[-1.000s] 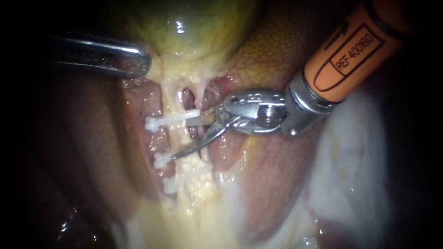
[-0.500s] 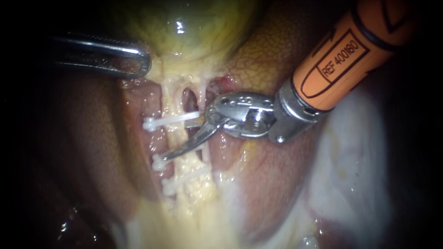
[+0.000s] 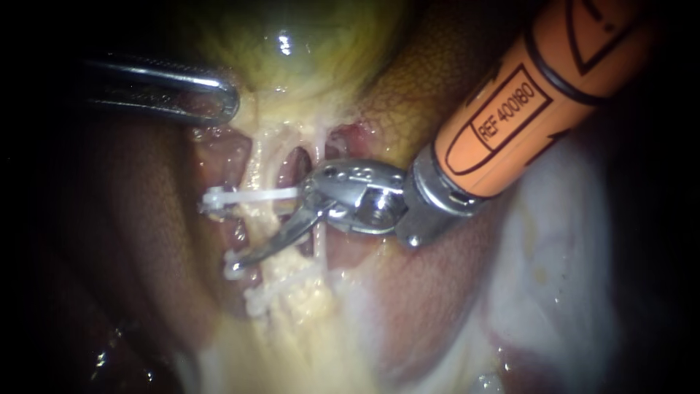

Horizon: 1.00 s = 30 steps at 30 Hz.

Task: Go to the cutting position left tube

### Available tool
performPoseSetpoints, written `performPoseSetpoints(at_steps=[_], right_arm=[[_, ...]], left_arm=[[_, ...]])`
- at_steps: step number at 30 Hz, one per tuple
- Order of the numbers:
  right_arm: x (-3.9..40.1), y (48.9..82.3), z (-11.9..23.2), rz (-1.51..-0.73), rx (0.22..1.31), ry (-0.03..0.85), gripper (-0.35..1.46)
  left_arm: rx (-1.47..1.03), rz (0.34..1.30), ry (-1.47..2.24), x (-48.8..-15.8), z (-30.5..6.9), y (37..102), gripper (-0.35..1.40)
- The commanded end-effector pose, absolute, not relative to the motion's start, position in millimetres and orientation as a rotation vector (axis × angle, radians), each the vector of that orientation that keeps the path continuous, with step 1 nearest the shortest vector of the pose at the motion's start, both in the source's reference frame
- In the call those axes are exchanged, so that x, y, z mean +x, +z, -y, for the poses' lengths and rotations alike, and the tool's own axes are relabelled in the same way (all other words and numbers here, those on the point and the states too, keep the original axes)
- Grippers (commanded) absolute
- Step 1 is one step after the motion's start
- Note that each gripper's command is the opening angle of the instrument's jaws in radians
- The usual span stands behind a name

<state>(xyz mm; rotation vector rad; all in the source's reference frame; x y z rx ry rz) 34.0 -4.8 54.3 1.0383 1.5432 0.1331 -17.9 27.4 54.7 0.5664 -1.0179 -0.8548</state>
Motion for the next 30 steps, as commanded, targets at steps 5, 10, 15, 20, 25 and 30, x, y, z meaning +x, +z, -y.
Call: performPoseSetpoints(at_steps=[5, 10, 15, 20, 25, 30], right_arm=[[34.1, 52.9, 4.5, -1.56, 1.053, 0.145, 1.19], [34.0, 52.6, 4.1, -1.572, 1.057, 0.152, 1.19], [34.0, 52.5, 4.1, -1.578, 1.055, 0.157, 1.19], [34.0, 52.6, 4.1, -1.578, 1.055, 0.157, 1.19], [34.0, 52.6, 4.0, -1.577, 1.05, 0.162, 1.19], [34.0, 52.7, 4.0, -1.577, 1.05, 0.162, 1.21]], left_arm=[[0.567, 1.018, -0.854, -17.8, -27.4, 54.7, -0.35], [0.567, 1.018, -0.854, -17.8, -27.4, 54.7, -0.35], [0.567, 1.018, -0.854, -17.7, -27.4, 54.7, -0.35], [0.568, 1.018, -0.854, -17.7, -27.4, 54.7, -0.35], [0.568, 1.018, -0.854, -17.7, -27.4, 54.7, -0.35], [0.568, 1.018, -0.854, -17.7, -27.4, 54.7, -0.35]])
